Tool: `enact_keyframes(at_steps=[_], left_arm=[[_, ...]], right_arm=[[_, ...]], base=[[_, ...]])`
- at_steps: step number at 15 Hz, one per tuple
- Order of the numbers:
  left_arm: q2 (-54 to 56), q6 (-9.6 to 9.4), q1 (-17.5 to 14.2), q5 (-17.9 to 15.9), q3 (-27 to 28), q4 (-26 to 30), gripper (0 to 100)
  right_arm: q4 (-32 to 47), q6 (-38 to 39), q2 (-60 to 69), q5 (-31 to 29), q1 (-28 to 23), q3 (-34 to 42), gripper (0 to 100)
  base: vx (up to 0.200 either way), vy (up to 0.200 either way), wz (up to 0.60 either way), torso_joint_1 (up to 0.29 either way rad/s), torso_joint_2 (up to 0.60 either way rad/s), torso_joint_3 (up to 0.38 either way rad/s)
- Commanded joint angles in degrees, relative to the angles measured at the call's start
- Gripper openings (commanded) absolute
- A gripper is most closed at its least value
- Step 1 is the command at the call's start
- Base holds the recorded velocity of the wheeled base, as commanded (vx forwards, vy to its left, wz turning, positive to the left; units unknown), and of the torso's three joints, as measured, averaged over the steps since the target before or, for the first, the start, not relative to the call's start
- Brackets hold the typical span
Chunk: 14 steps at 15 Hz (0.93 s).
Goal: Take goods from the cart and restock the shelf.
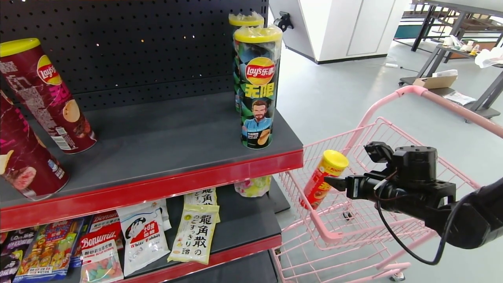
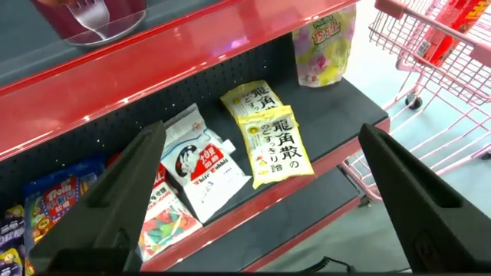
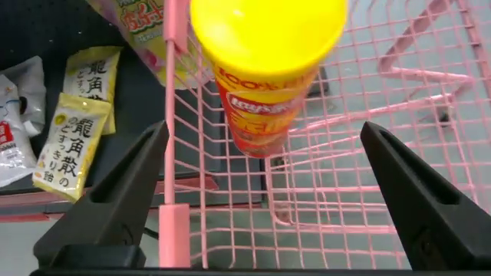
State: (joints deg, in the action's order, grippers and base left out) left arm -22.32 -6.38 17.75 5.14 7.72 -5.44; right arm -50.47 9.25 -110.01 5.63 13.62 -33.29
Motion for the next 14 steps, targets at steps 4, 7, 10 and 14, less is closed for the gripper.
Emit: enact_keyframes(at_steps=[4, 7, 10, 14], left_arm=[[-0.71, -0.04, 0.00, 0.04, -0.07, -0.01, 100], [-1.15, -0.04, 0.00, 0.13, 0.28, -0.01, 100], [-1.94, -0.04, 0.00, 0.13, 0.81, -0.01, 100], [-2.02, -0.04, 0.00, 0.22, 1.07, 0.08, 100]], right_arm=[[-2.70, 0.33, -6.27, 0.96, 0.36, -2.74, 100], [-5.17, 0.59, -9.87, 0.87, 0.18, -5.29, 100], [-5.43, 0.68, -12.42, 0.87, 0.09, -8.72, 100], [-5.52, 0.68, -15.06, 0.78, -0.26, -11.80, 100]], base=[[0.000, 0.000, 0.00, 0.000, 0.00, 0.000], [0.000, 0.000, 0.00, 0.000, 0.00, 0.000], [0.000, 0.000, 0.00, 0.000, 0.00, 0.000], [0.000, 0.000, 0.00, 0.000, 0.00, 0.000]])
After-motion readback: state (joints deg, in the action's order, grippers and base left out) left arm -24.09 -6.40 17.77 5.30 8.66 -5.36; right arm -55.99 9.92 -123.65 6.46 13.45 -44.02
